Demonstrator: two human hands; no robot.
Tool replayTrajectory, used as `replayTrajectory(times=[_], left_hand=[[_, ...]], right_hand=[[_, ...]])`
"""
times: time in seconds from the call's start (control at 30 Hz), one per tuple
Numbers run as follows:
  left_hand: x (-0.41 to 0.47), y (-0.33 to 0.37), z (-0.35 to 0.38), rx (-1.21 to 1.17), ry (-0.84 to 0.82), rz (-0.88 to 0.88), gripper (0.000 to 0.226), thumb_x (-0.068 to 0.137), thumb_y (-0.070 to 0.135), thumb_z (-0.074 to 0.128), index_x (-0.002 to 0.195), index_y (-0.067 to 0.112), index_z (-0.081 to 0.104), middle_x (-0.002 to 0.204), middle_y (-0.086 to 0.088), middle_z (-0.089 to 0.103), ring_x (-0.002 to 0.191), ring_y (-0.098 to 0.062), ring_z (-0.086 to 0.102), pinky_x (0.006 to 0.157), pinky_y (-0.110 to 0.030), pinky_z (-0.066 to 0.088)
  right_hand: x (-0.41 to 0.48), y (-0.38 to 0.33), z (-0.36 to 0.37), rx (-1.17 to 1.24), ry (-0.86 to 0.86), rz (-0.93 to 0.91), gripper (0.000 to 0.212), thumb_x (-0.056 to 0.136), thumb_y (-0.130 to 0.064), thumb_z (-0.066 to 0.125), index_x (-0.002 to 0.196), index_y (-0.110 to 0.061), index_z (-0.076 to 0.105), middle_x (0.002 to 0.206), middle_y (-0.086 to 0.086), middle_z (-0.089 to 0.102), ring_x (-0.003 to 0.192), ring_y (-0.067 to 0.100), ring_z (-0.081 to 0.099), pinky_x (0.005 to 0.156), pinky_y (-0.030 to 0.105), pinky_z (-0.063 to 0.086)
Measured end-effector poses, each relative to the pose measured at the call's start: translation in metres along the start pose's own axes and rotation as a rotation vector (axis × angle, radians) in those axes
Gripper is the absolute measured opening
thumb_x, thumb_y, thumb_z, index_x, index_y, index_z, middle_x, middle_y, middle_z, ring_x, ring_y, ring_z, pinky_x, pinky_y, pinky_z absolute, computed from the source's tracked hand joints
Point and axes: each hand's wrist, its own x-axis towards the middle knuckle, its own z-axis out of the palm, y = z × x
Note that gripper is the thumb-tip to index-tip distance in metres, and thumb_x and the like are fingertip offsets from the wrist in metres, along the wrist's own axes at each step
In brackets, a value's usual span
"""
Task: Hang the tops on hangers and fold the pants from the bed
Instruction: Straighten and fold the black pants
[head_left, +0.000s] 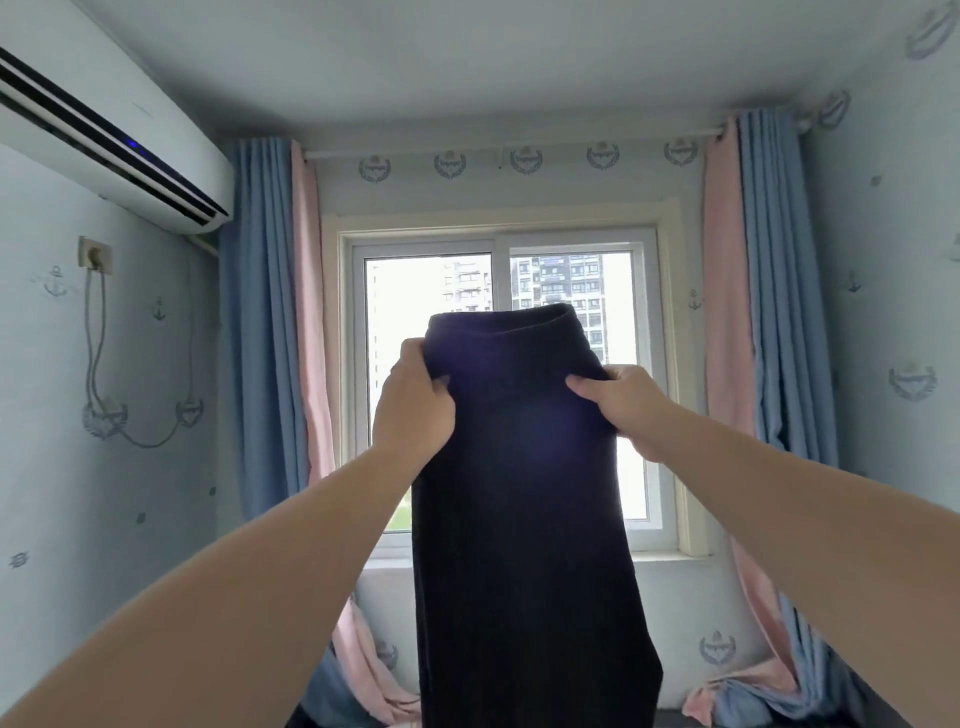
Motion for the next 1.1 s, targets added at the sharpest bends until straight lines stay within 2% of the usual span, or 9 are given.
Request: replayTrajectory(times=[0.07, 0.23, 0.37, 0.47, 0.6, 0.77, 0.9, 1.0, 1.1], left_hand=[[-0.010, 0.007, -0.022, 0.001, -0.020, 0.016, 0.030, 0.100, 0.009, 0.049, 0.128, 0.017, 0.043, 0.109, -0.001, 0.063, 0.095, -0.023, 0.062, 0.084, -0.042, 0.054], [-0.046, 0.031, -0.075, -0.032, -0.018, 0.061, 0.032, 0.101, 0.012, 0.051, 0.132, 0.017, 0.044, 0.111, 0.002, 0.063, 0.094, -0.017, 0.061, 0.076, -0.028, 0.048], [-0.081, 0.054, -0.115, -0.078, -0.022, 0.059, 0.033, 0.101, 0.013, 0.051, 0.133, 0.020, 0.043, 0.107, 0.006, 0.063, 0.091, -0.013, 0.061, 0.067, -0.019, 0.044], [-0.112, 0.071, -0.142, -0.089, -0.030, 0.071, 0.031, 0.101, 0.015, 0.051, 0.131, 0.022, 0.043, 0.101, 0.013, 0.060, 0.090, -0.007, 0.060, 0.067, -0.017, 0.043], [-0.152, 0.088, -0.177, -0.114, -0.053, 0.043, 0.031, 0.102, 0.017, 0.052, 0.131, 0.023, 0.044, 0.099, 0.021, 0.058, 0.091, -0.003, 0.059, 0.069, -0.017, 0.044], [-0.186, 0.106, -0.216, -0.144, -0.094, 0.010, 0.033, 0.102, 0.018, 0.053, 0.133, 0.023, 0.045, 0.102, 0.021, 0.059, 0.093, -0.002, 0.060, 0.071, -0.015, 0.043], [-0.200, 0.104, -0.230, -0.159, -0.102, -0.020, 0.033, 0.102, 0.021, 0.053, 0.134, 0.024, 0.045, 0.102, 0.023, 0.059, 0.093, -0.001, 0.060, 0.071, -0.015, 0.043], [-0.206, 0.090, -0.234, -0.170, -0.106, -0.056, 0.035, 0.101, 0.022, 0.054, 0.135, 0.026, 0.045, 0.101, 0.024, 0.059, 0.093, 0.000, 0.060, 0.072, -0.018, 0.044], [-0.214, 0.069, -0.229, -0.181, -0.117, -0.099, 0.037, 0.101, 0.022, 0.055, 0.137, 0.025, 0.045, 0.102, 0.023, 0.059, 0.094, 0.000, 0.060, 0.077, -0.021, 0.046]], right_hand=[[-0.021, -0.011, 0.001, -0.010, 0.000, -0.013, 0.020, 0.094, -0.026, 0.070, 0.110, -0.014, 0.065, 0.100, 0.001, 0.073, 0.089, 0.018, 0.069, 0.075, 0.029, 0.055], [-0.084, -0.047, -0.003, -0.059, -0.014, -0.030, 0.020, 0.095, -0.026, 0.068, 0.111, -0.015, 0.067, 0.106, 0.002, 0.074, 0.098, 0.021, 0.069, 0.089, 0.037, 0.055], [-0.147, -0.072, -0.010, -0.030, -0.020, -0.037, 0.021, 0.096, -0.026, 0.068, 0.114, -0.015, 0.066, 0.105, 0.000, 0.074, 0.096, 0.018, 0.069, 0.084, 0.033, 0.053], [-0.194, -0.086, -0.016, -0.009, -0.011, -0.018, 0.016, 0.096, -0.026, 0.068, 0.108, -0.017, 0.067, 0.103, -0.003, 0.073, 0.095, 0.017, 0.068, 0.085, 0.033, 0.053], [-0.249, -0.104, -0.023, 0.009, -0.032, 0.011, 0.005, 0.094, -0.026, 0.069, 0.092, -0.024, 0.065, 0.095, -0.007, 0.074, 0.088, 0.012, 0.069, 0.073, 0.027, 0.053], [-0.298, -0.120, -0.023, 0.061, -0.017, 0.030, 0.007, 0.093, -0.027, 0.070, 0.090, -0.024, 0.065, 0.087, -0.009, 0.075, 0.072, 0.006, 0.072, 0.058, 0.019, 0.052], [-0.313, -0.123, -0.015, 0.111, -0.033, 0.049, 0.009, 0.094, -0.024, 0.070, 0.089, -0.021, 0.063, 0.069, -0.017, 0.074, 0.061, -0.003, 0.070, 0.045, 0.011, 0.049], [-0.317, -0.117, -0.004, 0.109, -0.040, 0.062, 0.010, 0.094, -0.025, 0.070, 0.088, -0.022, 0.063, 0.068, -0.018, 0.073, 0.061, -0.003, 0.070, 0.046, 0.011, 0.049], [-0.313, -0.098, 0.011, 0.088, -0.055, 0.098, 0.009, 0.093, -0.027, 0.071, 0.091, -0.021, 0.065, 0.077, -0.012, 0.076, 0.067, 0.002, 0.072, 0.056, 0.016, 0.053]])
